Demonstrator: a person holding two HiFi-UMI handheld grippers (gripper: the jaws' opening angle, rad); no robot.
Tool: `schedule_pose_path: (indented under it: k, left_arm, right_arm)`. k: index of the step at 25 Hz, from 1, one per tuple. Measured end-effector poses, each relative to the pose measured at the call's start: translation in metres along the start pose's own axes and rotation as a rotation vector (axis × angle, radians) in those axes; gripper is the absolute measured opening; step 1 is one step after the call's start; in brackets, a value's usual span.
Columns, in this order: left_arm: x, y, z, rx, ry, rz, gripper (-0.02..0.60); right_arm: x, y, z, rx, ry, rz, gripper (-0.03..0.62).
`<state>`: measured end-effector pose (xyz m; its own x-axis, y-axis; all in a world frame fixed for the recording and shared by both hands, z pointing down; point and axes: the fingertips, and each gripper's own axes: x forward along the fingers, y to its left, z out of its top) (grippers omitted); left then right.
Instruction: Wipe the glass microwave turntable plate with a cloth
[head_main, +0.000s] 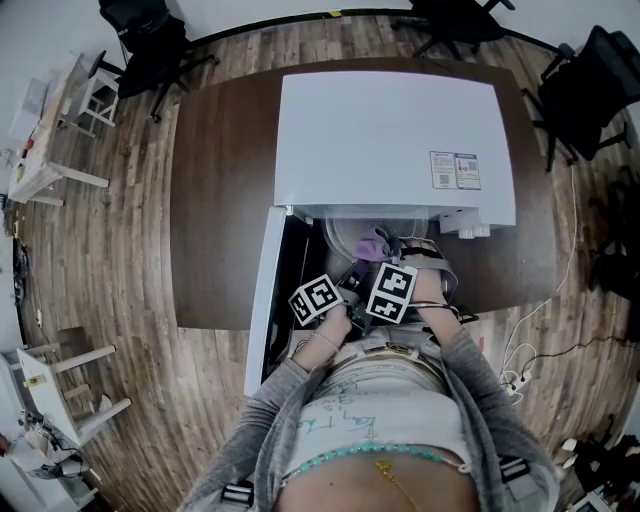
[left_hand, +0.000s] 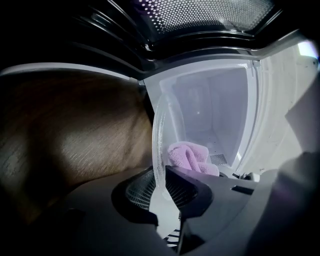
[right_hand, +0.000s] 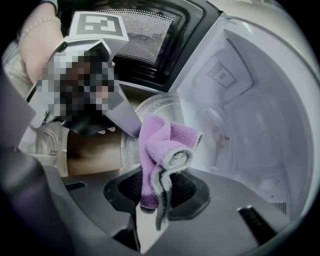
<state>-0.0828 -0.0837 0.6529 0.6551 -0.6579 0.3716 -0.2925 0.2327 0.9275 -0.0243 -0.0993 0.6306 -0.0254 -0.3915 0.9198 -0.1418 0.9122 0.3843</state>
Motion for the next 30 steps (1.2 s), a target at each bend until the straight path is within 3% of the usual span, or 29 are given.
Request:
schedule_pose_path:
  k: [15, 30]
  left_arm:
    - [0.001, 0.000, 0.000, 0.017, 0.025, -0.002, 0.067]
    - [0.004, 0.003, 0.000, 0.008, 0.041, 0.004, 0.067]
  right_arm:
    - [0.002, 0.003, 0.051, -0.099, -0.073, 0.024, 0.117]
    - [0.014, -0.020, 0.085, -0.114, -0.124, 0.003, 0.117]
